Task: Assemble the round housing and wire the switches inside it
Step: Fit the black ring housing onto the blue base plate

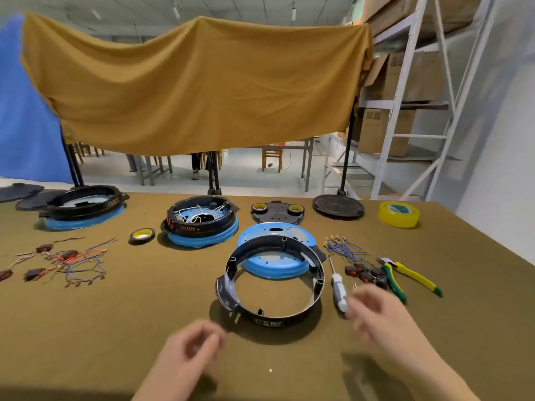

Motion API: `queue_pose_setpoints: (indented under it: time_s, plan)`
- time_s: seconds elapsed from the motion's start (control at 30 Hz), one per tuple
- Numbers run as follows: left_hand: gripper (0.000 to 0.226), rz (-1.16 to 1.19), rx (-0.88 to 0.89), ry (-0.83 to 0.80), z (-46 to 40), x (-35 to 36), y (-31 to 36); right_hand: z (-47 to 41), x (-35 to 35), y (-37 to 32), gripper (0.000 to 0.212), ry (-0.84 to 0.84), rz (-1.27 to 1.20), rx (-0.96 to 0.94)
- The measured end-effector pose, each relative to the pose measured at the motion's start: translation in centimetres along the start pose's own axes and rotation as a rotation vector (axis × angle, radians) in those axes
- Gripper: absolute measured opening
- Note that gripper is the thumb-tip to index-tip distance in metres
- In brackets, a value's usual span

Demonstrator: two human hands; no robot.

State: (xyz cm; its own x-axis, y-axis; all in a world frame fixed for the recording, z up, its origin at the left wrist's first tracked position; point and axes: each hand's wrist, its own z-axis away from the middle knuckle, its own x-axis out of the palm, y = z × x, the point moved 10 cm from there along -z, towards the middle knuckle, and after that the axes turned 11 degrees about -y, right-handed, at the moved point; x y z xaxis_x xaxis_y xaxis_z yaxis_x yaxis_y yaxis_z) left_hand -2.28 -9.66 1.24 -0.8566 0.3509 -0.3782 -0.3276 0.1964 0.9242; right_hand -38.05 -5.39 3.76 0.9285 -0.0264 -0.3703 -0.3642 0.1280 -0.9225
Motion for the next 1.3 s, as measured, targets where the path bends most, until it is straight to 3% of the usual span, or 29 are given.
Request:
queue_pose_setpoints:
  time_s: [0.03,0.1,0.17,0.23,0.33,0.47,0.57,0.77,0.83,0.9,1.03,1.2,1.3]
  plan:
    - [0.017,-0.015,-0.001,0.079,-2.0,-0.7,0.7,-2.6,-0.4,-1.3,0.01,0.073,0.1,-0.065]
    - [0.018,-0.051,-0.101,0.192,-4.7,-1.9,0.9,-7.6,-0.1,-4.0,0.038,0.14,0.3,-0.043]
    - [0.047,-0.061,-0.225,0.205,-7.8,-2.2,0.0,-11.8,0.8,-5.3,0.053,0.114,0.386,0.021]
    - [0.057,-0.063,-0.295,0.115,-9.9,-1.7,-1.4,-14.1,1.5,-4.8,0.046,0.088,0.425,0.08]
    - [0.052,-0.06,-0.291,0.029,-11.9,-1.8,-2.4,-16.1,1.5,-3.7,0.034,0.072,0.438,0.122]
    - [0.033,0.189,-0.261,0.104,-13.1,-3.3,-2.3,-17.8,1.2,-3.5,0.039,0.031,0.268,0.095]
    - [0.022,0.275,-0.142,0.163,-14.6,-5.2,0.3,-19.0,0.2,-5.2,0.039,0.041,0.108,0.016]
    - [0.041,0.448,0.152,0.113,-18.6,-6.7,7.5,-23.0,-1.3,-8.7,0.036,0.005,-0.257,-0.071]
    - [0.045,0.368,0.231,0.158,-19.4,-7.5,9.7,-24.2,-1.1,-8.9,0.033,-0.045,-0.358,-0.055]
    - [0.034,0.257,0.321,0.211,-19.8,-7.7,11.9,-24.8,-0.1,-8.5,0.031,-0.135,-0.425,-0.024]
    - [0.04,0.075,0.509,0.141,-19.9,-5.4,14.6,-25.2,1.2,-6.7,0.027,-0.203,-0.404,0.035]
    - [0.058,-0.257,0.557,0.106,-20.6,-3.2,12.5,-25.8,-1.0,-4.2,0.034,0.108,-0.081,0.063]
    - [0.069,-0.562,0.595,0.103,-20.7,-1.4,10.8,-25.7,-1.2,-2.5,0.03,0.162,-0.025,0.135]
